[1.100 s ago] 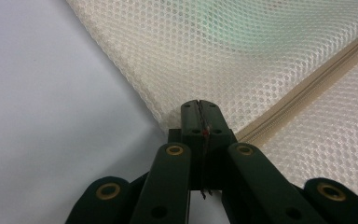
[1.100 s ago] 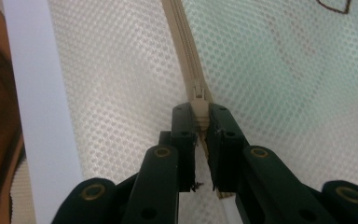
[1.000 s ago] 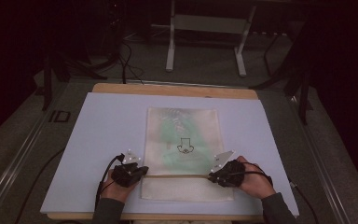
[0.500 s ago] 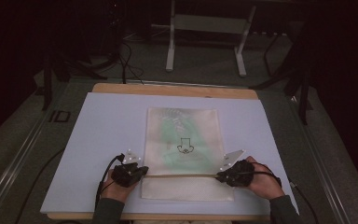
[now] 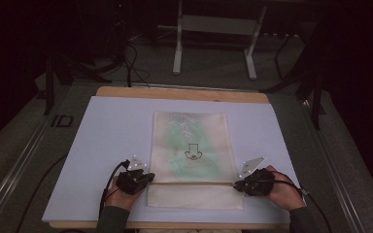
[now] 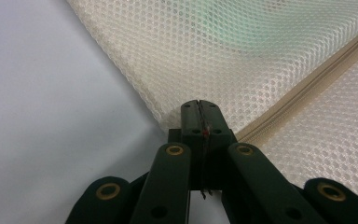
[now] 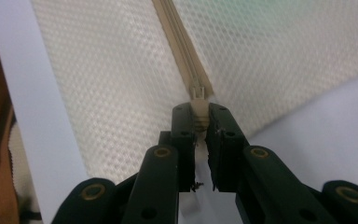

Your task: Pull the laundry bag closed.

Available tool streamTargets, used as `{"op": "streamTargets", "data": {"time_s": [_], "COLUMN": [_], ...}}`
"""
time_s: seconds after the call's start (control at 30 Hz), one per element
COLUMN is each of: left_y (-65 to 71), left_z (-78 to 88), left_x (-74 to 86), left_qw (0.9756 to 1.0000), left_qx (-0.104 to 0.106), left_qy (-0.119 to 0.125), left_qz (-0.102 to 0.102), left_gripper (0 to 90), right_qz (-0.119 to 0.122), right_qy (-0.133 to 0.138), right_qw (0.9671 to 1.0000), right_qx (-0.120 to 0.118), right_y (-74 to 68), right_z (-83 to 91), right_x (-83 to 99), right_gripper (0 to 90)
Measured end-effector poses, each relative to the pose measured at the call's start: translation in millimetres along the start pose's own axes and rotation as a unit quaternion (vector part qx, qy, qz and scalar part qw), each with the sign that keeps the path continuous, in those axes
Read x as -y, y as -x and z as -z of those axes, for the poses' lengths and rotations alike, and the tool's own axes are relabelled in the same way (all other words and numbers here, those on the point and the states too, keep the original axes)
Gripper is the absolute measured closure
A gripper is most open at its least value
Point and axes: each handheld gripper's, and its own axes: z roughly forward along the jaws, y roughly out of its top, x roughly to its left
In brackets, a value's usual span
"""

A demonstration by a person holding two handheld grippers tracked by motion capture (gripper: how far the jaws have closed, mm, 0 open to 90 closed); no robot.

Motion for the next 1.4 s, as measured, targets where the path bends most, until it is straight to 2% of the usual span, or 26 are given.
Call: {"op": "streamTargets", "data": {"time_s": [0.13, 0.27, 0.43, 0.57, 0.7, 0.8, 0.97, 1.07, 1.23, 1.33, 1.37, 1.4], "left_y": [-0.6, -0.9, -2.3, -1.7, -2.9, -3.4, -3.6, -2.9, -2.5, -1.3, -0.9, -0.9], "left_z": [-0.1, -0.2, 0.1, 0.1, 0.3, 0.6, 0.8, 0.9, 1.3, 3.1, 5.4, 5.4], "left_x": [0.0, 0.3, 1.2, 1.3, 1.7, 2.2, 2.7, 2.7, 3.0, 3.1, 3.2, 3.2], "left_qw": [1.0, 1.0, 0.9999, 0.9999, 0.9998, 0.9997, 0.9995, 0.9996, 0.9997, 0.9998, 0.9997, 0.9997], "left_qx": [0.003, 0.004, 0.008, 0.006, 0.012, 0.017, 0.019, 0.017, 0.015, 0.005, -0.007, -0.007], "left_qy": [0.001, 0.002, 0.005, 0.006, 0.007, 0.008, 0.011, 0.011, 0.013, 0.016, 0.022, 0.022], "left_qz": [0.002, 0.002, 0.009, 0.009, 0.014, 0.018, 0.022, 0.019, 0.017, 0.011, 0.009, 0.009], "left_gripper": [89.6, 89.5, 89.5, 89.3, 88.2, 86.6, 85.6, 85.5, 85.2, 84.9, 84.4, 84.3], "right_qz": [-0.011, -0.013, -0.02, -0.026, -0.03, -0.031, -0.042, -0.046, -0.053, -0.057, -0.062, -0.062], "right_qy": [0.009, 0.007, 0.02, 0.032, 0.039, 0.05, 0.065, 0.078, 0.084, 0.084, 0.083, 0.083], "right_qw": [0.9999, 0.9998, 0.9994, 0.999, 0.9987, 0.9982, 0.997, 0.9959, 0.995, 0.9947, 0.9944, 0.9944], "right_qx": [-0.008, -0.011, -0.019, -0.014, -0.015, -0.008, 0.001, 0.008, 0.012, 0.016, 0.02, 0.02], "right_y": [2.8, 3.3, 3.8, 5.8, 6.0, 7.6, 9.4, 11.3, 12.5, 14.0, 15.0, 15.0], "right_z": [0.1, -1.1, -1.1, 1.5, 3.0, 6.9, 14.4, 19.6, 21.9, 21.2, 20.3, 20.3], "right_x": [7.4, 8.3, 9.9, 10.2, 10.7, 11.8, 15.5, 18.3, 20.8, 22.5, 23.1, 23.1], "right_gripper": [82.2, 82.1, 80.8, 74.8, 72.6, 67.3, 63.7, 62.0, 60.0, 58.0, 56.6, 56.6]}}
